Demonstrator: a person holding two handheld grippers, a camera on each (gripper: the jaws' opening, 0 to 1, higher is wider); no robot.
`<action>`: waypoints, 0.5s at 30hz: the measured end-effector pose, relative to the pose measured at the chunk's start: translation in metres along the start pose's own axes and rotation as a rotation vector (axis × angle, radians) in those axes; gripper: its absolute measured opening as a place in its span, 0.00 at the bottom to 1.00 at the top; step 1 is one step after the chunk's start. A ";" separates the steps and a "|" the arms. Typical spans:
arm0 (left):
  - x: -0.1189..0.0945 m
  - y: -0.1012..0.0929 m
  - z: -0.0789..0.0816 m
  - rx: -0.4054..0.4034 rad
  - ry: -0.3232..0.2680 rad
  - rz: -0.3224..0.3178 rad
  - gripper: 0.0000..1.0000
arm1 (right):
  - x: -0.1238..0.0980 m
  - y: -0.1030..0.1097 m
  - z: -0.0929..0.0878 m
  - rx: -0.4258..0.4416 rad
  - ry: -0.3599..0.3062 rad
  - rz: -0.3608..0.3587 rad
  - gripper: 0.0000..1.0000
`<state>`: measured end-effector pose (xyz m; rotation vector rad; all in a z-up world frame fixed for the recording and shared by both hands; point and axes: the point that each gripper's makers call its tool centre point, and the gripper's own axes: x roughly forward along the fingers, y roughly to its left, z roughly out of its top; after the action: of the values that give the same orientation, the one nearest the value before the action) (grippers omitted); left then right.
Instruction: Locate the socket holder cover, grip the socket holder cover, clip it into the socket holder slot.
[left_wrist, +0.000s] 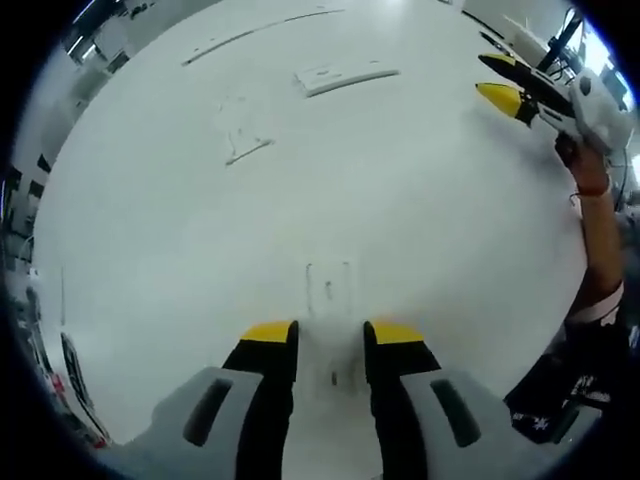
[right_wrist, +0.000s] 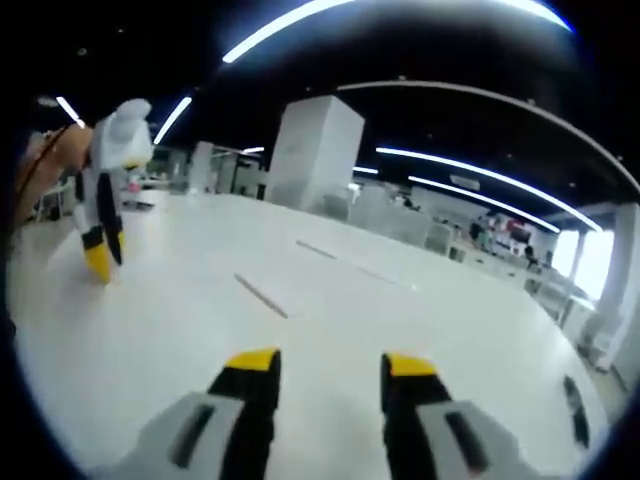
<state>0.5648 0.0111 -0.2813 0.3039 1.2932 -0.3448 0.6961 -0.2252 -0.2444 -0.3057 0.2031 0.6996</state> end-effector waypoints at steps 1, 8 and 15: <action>0.000 0.000 0.000 0.008 0.001 -0.002 0.28 | 0.001 -0.002 0.001 0.002 -0.003 0.002 0.42; 0.001 -0.001 0.001 0.053 0.022 -0.012 0.27 | 0.002 -0.004 0.001 0.000 -0.005 0.003 0.42; 0.001 -0.002 0.003 0.095 0.038 -0.018 0.27 | 0.002 -0.007 0.004 0.006 -0.015 0.003 0.42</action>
<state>0.5668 0.0081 -0.2817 0.3813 1.3196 -0.4185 0.7021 -0.2278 -0.2402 -0.2946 0.1918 0.7041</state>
